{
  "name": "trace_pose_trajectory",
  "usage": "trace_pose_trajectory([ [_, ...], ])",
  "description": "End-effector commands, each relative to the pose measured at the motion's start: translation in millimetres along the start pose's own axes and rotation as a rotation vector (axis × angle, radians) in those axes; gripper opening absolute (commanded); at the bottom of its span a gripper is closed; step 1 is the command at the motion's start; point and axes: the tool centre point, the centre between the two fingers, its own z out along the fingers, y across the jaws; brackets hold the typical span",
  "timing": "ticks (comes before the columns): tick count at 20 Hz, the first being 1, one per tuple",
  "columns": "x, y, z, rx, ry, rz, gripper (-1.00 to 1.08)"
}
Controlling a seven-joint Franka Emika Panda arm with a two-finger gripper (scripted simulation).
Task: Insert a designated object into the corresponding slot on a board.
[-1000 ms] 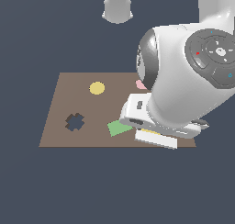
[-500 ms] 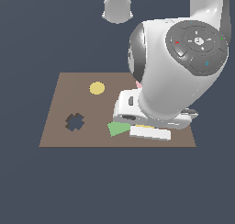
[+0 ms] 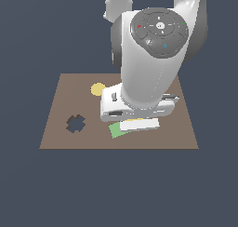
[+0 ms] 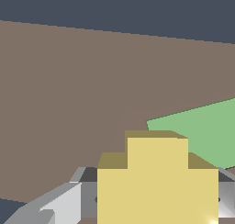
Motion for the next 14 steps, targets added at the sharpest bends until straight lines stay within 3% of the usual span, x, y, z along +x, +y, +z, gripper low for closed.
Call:
trace_pose_trajectory([
  [1,-8,14,-1,0.0,0.001,-0.071,-1.0],
  [14,-30,96,-4,-0.001,0.0,-0.458,-1.0],
])
